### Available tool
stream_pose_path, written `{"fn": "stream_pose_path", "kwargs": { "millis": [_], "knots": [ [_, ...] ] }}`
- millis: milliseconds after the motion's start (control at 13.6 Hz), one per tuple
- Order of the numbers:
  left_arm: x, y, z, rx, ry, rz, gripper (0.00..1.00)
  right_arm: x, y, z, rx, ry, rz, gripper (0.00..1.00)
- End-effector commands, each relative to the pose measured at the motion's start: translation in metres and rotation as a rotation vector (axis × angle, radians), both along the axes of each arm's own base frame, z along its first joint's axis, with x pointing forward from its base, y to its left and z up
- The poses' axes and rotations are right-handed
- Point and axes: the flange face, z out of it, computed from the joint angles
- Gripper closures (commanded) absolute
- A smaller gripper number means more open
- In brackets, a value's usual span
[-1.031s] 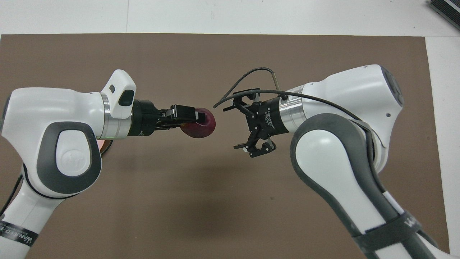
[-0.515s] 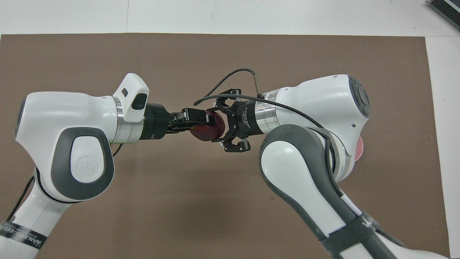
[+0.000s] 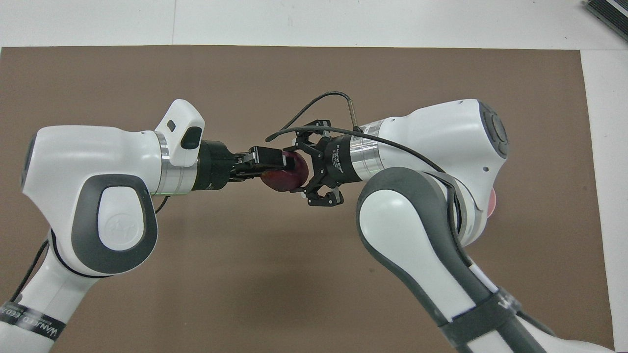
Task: Move apple from plate to bowl
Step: 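Grasp the apple with the right gripper and open the left gripper, then carry the apple with the right gripper into the bowl while the left gripper withdraws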
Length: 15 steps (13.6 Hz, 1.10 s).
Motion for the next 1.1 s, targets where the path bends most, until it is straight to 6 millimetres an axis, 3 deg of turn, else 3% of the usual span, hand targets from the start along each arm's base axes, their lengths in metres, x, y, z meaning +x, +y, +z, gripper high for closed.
{"fn": "stream_pose_path", "kwargs": {
  "millis": [0, 221, 368, 442, 663, 883, 1031],
  "knots": [
    [-0.004, 0.001, 0.009, -0.008, 0.003, 0.017, 0.00, 0.019, -0.029, 0.024, 0.002, -0.022, 0.020, 1.00],
    [0.000, 0.013, 0.008, 0.021, -0.005, 0.016, 0.00, 0.027, -0.059, 0.038, -0.093, -0.081, 0.121, 1.00],
    [0.012, 0.046, 0.010, 0.087, -0.025, 0.031, 0.00, 0.024, -0.076, 0.042, -0.199, -0.161, 0.255, 1.00],
    [0.011, 0.051, 0.010, 0.127, -0.021, -0.003, 0.00, 0.023, -0.084, 0.041, -0.255, -0.188, 0.315, 1.00],
    [0.021, 0.066, 0.011, 0.363, -0.108, -0.098, 0.00, 0.018, -0.096, 0.043, -0.365, -0.272, 0.493, 1.00],
    [0.020, 0.082, 0.003, 0.642, -0.159, -0.219, 0.00, 0.014, -0.129, 0.032, -0.415, -0.291, 0.623, 1.00],
    [0.021, 0.090, 0.010, 0.791, -0.178, -0.282, 0.00, 0.010, -0.161, 0.017, -0.465, -0.315, 0.740, 1.00]
  ]
}}
